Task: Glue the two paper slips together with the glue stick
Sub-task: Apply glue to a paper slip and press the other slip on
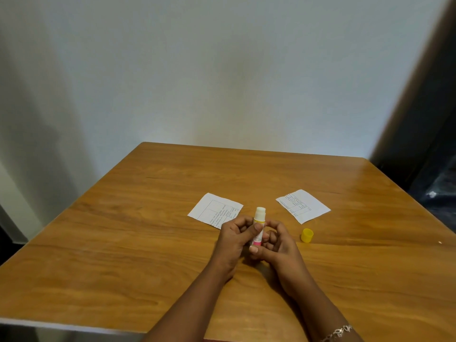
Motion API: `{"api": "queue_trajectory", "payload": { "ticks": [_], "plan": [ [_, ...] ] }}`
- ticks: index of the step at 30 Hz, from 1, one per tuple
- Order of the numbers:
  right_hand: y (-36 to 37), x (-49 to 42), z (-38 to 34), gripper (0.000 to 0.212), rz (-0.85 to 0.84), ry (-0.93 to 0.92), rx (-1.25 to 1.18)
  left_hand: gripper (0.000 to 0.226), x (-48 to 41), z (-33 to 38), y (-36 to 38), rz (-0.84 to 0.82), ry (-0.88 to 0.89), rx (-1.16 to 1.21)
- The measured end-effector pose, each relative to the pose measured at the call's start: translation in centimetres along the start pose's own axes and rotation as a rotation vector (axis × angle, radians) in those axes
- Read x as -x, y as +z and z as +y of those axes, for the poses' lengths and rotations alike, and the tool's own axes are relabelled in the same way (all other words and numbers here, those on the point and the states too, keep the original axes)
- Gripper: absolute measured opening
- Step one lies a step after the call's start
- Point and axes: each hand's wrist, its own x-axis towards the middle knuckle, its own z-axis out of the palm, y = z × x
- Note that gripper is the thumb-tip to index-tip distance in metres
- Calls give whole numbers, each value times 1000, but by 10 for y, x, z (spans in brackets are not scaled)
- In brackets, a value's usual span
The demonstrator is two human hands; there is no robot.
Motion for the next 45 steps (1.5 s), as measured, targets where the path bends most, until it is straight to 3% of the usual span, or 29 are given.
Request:
{"api": "queue_trajectory", "payload": {
  "ticks": [5, 12, 21, 27, 31, 36, 45],
  "plan": [
    [-1, 1, -1, 56, -16, 16, -87, 18, 0, 0, -2, 21, -6, -5],
    [6, 0, -1, 67, -6, -27, 243, 20, 0, -1, 0, 22, -21, 65],
    [0, 2, -2, 54, -72, 35, -31, 25, -1, -1, -3, 19, -25, 26],
    [7, 0, 0, 66, -9, -14, 295, 37, -1, -1, -3, 44, -42, 22],
    [5, 0, 1, 65, -3, -6, 136, 22, 0, 0, -3, 22, -42, 3],
    [1, 2, -2, 58, -71, 38, -43, 20, 0, 1, -4, 31, -27, -16],
    [4, 2, -1, 61, -22, -7, 128, 31, 0, -2, -3, 31, -31, -8]
  ]
}}
